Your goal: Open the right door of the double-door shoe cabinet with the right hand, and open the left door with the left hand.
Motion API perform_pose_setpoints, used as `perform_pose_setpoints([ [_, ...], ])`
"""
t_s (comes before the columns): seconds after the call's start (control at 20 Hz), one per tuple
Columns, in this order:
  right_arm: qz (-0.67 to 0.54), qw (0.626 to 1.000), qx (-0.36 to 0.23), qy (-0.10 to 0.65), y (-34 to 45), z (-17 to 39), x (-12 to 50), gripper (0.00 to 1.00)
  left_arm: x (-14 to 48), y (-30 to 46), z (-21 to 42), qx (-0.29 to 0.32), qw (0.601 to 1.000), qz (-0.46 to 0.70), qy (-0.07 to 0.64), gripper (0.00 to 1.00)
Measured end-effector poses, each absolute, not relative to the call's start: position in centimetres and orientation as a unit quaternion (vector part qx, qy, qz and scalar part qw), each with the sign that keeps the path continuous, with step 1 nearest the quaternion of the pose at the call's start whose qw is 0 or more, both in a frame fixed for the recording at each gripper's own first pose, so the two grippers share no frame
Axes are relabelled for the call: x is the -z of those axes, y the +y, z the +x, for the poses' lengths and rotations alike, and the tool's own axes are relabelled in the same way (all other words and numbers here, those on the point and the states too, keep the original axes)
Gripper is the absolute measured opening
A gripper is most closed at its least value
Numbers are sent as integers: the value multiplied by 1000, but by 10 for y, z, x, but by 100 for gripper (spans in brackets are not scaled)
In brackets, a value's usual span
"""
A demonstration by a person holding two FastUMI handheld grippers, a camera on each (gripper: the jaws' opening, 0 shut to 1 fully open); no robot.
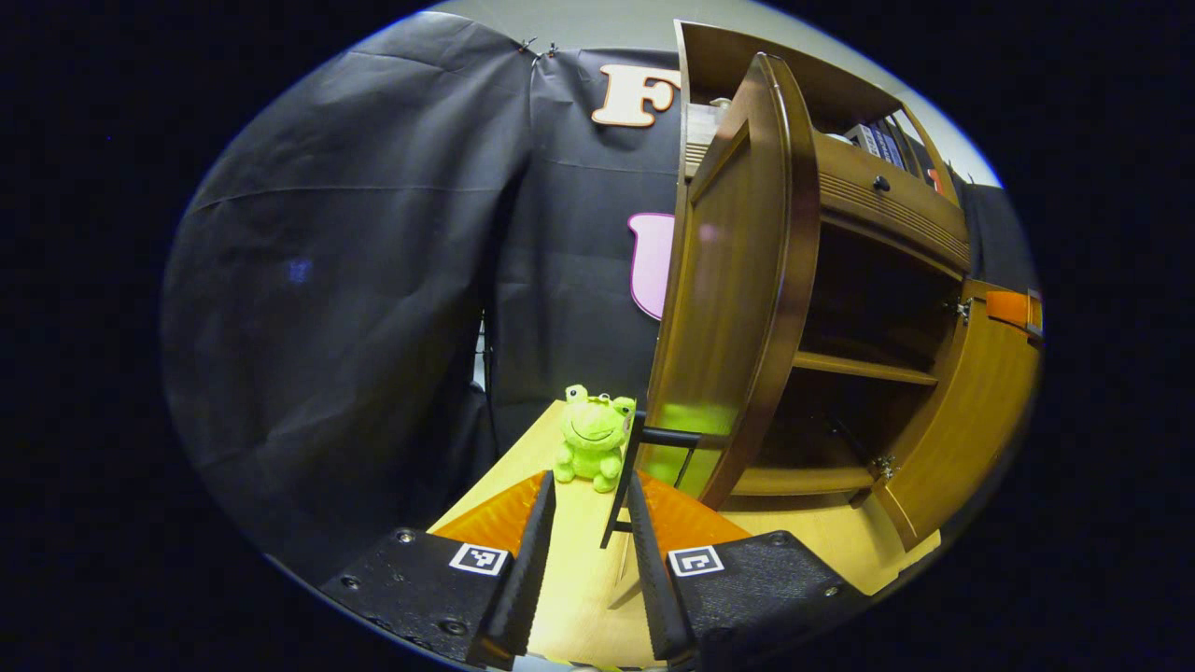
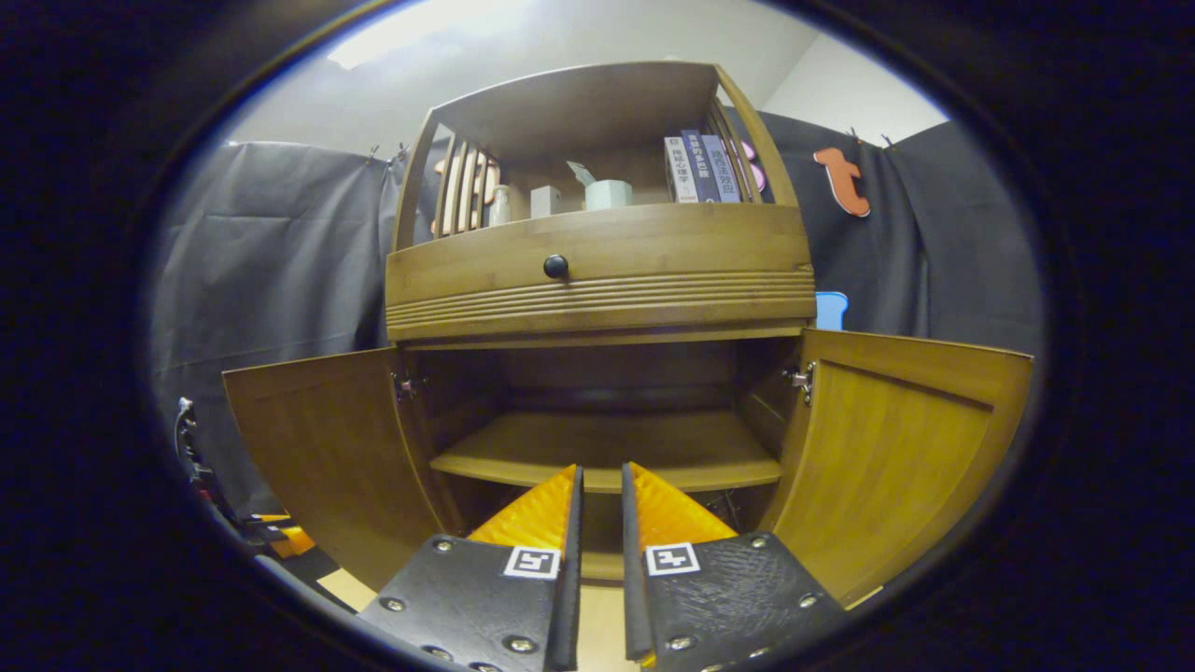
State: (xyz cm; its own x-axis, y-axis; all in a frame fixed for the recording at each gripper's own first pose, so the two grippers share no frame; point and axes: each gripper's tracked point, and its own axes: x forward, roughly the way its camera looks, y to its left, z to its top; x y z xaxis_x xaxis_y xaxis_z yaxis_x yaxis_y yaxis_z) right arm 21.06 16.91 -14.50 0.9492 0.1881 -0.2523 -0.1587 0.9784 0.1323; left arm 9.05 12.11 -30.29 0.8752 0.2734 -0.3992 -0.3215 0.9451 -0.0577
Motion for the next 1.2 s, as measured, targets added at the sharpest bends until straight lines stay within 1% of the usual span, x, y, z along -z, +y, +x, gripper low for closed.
perform_pose_setpoints([
  [0.3,58,984,-98,136,175,215,149,19,294,144,77,-185,962,-66,187,48],
  [0.35,58,984,-100,136,176,216,150,19,292,145,76,-187,962,-68,184,52],
  [0.4,59,984,-102,136,178,217,150,19,290,143,76,-188,963,-70,182,48],
  [0.5,59,983,-106,138,181,216,151,19,288,141,75,-189,963,-72,179,48],
  [0.6,59,983,-110,138,183,216,151,19,283,138,73,-192,964,-66,174,41],
  [0.75,58,982,-114,139,184,215,152,19,268,133,71,-191,966,-63,162,56],
  [0.85,59,982,-115,139,184,214,151,19,258,129,70,-189,968,-62,151,56],
  [0.9,60,982,-114,139,183,213,152,19,252,126,69,-187,970,-62,145,41],
  [0.95,60,982,-114,139,182,212,152,19,245,121,70,-178,972,-66,139,41],
  [1.0,60,982,-113,139,180,212,151,23,237,113,71,-172,974,-69,131,41],
  [1.05,60,982,-112,140,179,211,152,19,230,106,73,-165,976,-71,126,41],
  [1.1,59,982,-111,140,177,209,152,23,222,99,75,-159,977,-72,120,41],
  [1.15,59,983,-108,139,175,208,151,19,212,91,80,-151,979,-71,113,41],
  [1.2,58,983,-105,138,171,208,149,19,202,83,86,-143,982,-70,105,41],
])
